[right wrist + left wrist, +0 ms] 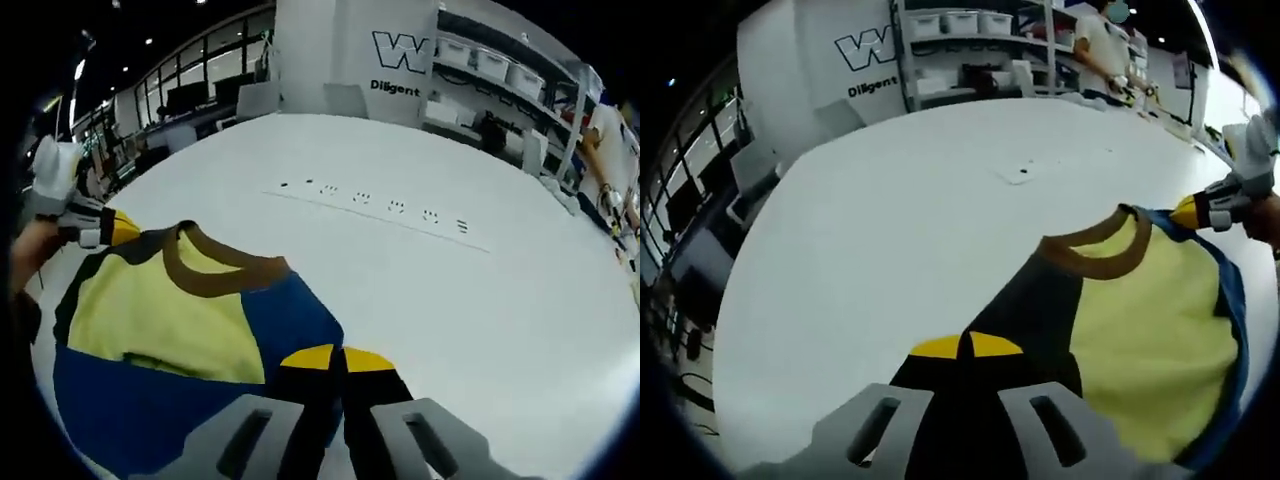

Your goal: Fold the garment on the visible template until the final outline fits inside the template.

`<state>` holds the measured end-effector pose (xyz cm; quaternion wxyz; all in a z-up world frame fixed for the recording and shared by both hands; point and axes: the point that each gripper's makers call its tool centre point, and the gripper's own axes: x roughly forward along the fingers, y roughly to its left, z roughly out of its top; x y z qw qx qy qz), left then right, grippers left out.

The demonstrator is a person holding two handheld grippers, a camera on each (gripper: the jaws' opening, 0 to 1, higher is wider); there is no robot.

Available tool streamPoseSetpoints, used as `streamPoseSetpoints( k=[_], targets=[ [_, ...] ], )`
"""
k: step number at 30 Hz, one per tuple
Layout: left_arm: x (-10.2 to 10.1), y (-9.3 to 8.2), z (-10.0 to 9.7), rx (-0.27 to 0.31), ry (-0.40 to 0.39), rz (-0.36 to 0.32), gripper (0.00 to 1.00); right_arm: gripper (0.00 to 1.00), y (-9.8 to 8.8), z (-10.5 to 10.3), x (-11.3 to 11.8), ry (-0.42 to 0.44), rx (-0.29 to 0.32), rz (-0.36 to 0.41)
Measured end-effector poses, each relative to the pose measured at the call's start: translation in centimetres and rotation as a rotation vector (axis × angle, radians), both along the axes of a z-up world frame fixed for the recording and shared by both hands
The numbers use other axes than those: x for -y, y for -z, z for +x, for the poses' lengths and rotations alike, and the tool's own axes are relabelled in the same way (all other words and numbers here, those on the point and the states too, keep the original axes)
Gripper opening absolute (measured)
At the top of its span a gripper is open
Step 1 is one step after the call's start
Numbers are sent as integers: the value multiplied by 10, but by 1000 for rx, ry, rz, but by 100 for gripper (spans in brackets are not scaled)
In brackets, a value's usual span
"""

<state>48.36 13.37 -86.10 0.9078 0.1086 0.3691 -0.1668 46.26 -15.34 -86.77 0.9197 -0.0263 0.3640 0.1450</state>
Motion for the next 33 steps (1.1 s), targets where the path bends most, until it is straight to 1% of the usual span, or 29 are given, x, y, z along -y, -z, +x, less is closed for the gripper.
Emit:
streamPoseSetpoints(
  k=[2, 4, 5, 7, 8, 9, 12, 15, 19, 21, 23, 25, 27, 30, 33],
  targets=[
    [-1, -1, -1, 1, -5, -7, 0, 0, -2, -1, 2, 19, -8, 37],
    [-1, -5, -2, 9, -9, -24, 0, 1, -9, 0, 4, 27, 21, 68],
    [-2, -6, -3, 12, -7, -27, 4, 5, -11, -1, 5, 31, 22, 78],
    [-2, -11, -2, 24, -11, -38, 16, 15, -14, -2, 5, 32, 34, 82],
    [-3, -14, -2, 29, -14, -38, 23, 18, -16, -3, 4, 30, 40, 83],
    [-3, -16, -4, 30, -15, -37, 27, 19, -17, -4, 3, 28, 40, 86],
    [-7, -22, -8, 41, -35, -35, 33, 24, -20, -12, -4, 18, 41, 112],
    [-8, -24, -12, 38, -44, -48, 38, 35, -21, -18, -10, 12, 38, 127],
    [-8, -27, -20, 43, -54, -65, 52, 48, -26, -26, -16, -2, 46, 135],
    [-8, -29, -24, 48, -51, -64, 57, 53, -27, -29, -17, -6, 45, 139],
    [-7, -30, -27, 49, -49, -69, 62, 61, -28, -34, -21, -9, 40, 148],
    [-5, -32, -30, 52, -45, -96, 67, 70, -27, -40, -24, -10, 31, 154],
    [-4, -33, -33, 54, -44, -100, 69, 75, -27, -45, -27, -19, 23, 161],
    [1, -34, -39, 65, -23, -111, 77, 84, -27, -55, -34, -33, 21, 174],
    [5, -34, -46, 64, -9, -123, 82, 92, -28, -63, -41, -50, 19, 178]
  ],
)
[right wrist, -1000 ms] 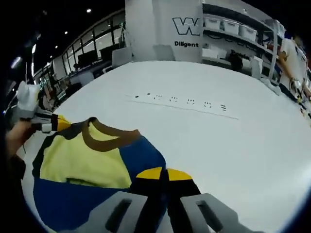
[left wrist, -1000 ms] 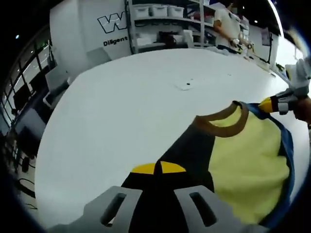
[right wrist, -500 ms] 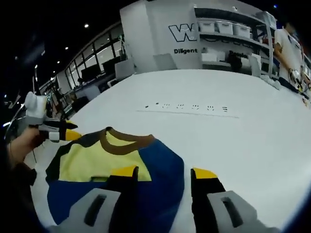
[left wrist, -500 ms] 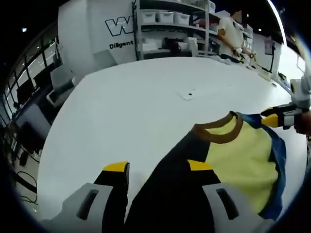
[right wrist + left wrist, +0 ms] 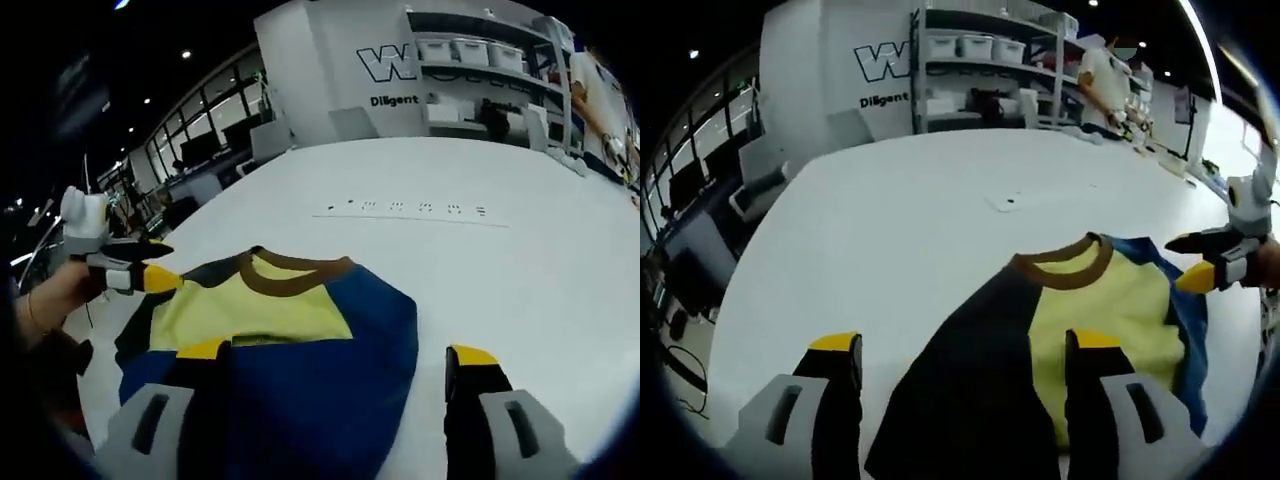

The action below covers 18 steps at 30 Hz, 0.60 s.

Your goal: Fold the garment on the visible template until the final outline fits inside the template.

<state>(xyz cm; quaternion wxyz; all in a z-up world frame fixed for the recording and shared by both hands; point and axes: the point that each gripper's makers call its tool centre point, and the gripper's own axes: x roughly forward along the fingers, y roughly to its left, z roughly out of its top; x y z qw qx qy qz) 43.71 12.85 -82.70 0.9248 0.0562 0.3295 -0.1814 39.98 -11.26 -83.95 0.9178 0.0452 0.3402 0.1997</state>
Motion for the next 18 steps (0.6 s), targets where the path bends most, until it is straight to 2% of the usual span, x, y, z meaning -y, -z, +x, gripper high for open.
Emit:
streamPoseSetpoints(
  k=[2, 5, 18],
  targets=[
    [1, 0, -3, -5, 3, 3, 85, 96, -2, -4, -4, -5, 3, 14],
    [3, -2, -9, 5, 8, -5, 89, 97, -6, -9, -7, -6, 14, 20],
    [7, -7, -32, 6, 5, -39, 90, 99, -19, -35, -25, -29, 32, 67]
  ],
)
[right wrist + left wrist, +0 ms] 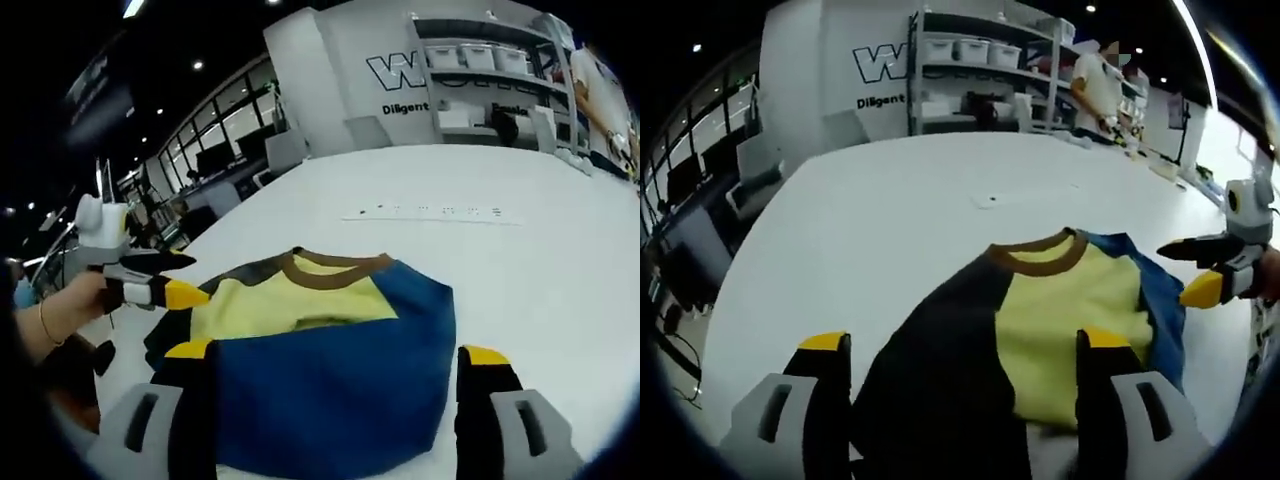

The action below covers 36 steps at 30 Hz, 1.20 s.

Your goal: Fold the garment on the visible template until the final outline fits inside the template.

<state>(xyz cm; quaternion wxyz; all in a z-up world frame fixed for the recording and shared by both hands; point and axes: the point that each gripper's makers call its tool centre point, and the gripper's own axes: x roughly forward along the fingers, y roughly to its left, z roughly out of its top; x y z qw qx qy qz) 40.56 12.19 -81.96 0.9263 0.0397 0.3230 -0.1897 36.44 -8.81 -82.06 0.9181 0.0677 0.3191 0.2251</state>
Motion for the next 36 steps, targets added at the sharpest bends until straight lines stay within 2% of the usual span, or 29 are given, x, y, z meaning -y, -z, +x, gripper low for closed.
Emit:
streamPoseSetpoints(
  k=[4, 10, 13, 18, 22, 30, 36],
  targets=[
    [2, -1, -7, -5, 10, -4, 88, 99, 0, -10, -6, -12, -2, 15],
    [-1, -7, -17, 18, -1, -11, 87, 99, 1, -23, -13, -23, -11, 37],
    [-1, -9, -24, 22, 12, 3, 85, 98, -1, -30, -18, -32, -5, 34],
    [-2, -15, -34, 35, 11, -40, 85, 98, -7, -40, -31, -58, 6, 38],
    [-7, -16, -41, 36, 9, -29, 86, 99, -12, -48, -42, -80, 13, 51],
    [-12, -18, -57, 44, 1, -42, 87, 99, -10, -65, -57, -123, 11, 28],
    [-16, -12, -68, 25, 2, -32, 87, 99, -7, -78, -70, -172, 7, 11]
  ],
)
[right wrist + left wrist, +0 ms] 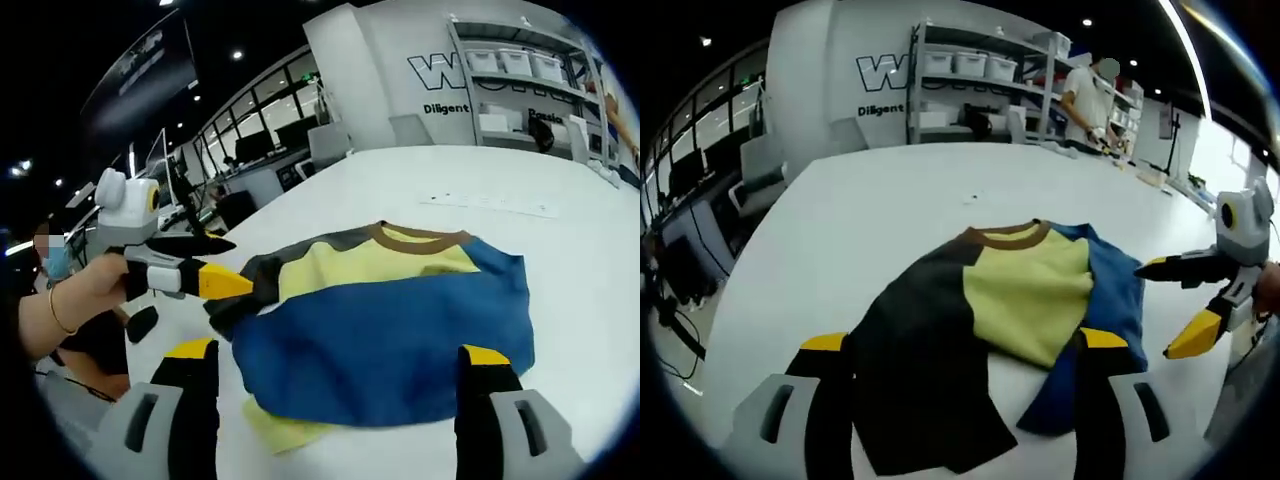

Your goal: Fold the garment on the visible template until the final outline fits inside the template.

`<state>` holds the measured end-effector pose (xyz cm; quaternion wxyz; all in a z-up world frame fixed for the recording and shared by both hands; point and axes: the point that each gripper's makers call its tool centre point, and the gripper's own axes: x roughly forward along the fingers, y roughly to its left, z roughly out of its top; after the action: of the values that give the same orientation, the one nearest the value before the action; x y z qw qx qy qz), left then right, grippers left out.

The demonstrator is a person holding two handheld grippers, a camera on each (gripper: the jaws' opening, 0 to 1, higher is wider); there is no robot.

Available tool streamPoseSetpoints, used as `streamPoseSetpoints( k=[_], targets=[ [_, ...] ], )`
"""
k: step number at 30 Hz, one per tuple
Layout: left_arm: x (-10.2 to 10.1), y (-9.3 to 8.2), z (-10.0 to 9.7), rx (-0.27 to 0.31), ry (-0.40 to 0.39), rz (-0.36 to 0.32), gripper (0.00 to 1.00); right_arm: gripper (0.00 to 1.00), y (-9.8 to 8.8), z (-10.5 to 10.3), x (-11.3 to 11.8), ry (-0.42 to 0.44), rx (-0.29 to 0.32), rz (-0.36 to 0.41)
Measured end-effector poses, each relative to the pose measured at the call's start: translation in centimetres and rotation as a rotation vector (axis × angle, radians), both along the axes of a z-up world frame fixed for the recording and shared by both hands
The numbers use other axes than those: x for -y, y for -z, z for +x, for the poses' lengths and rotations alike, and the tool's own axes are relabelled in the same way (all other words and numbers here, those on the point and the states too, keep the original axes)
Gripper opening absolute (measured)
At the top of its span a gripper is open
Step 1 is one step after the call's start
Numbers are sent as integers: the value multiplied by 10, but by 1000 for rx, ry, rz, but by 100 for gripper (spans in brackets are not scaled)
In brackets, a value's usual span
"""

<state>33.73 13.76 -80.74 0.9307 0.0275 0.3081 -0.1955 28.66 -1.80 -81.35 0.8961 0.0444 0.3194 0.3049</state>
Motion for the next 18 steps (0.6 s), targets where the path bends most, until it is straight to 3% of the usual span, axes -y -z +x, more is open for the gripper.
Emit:
streamPoseSetpoints(
  k=[9, 18],
  targets=[
    [-5, 2, -12, -12, -9, -2, 86, 95, 8, -16, -13, -50, -5, -30],
    [-15, 13, -24, -31, -48, -6, 78, 76, 14, -25, -19, -78, 37, -78]
  ],
)
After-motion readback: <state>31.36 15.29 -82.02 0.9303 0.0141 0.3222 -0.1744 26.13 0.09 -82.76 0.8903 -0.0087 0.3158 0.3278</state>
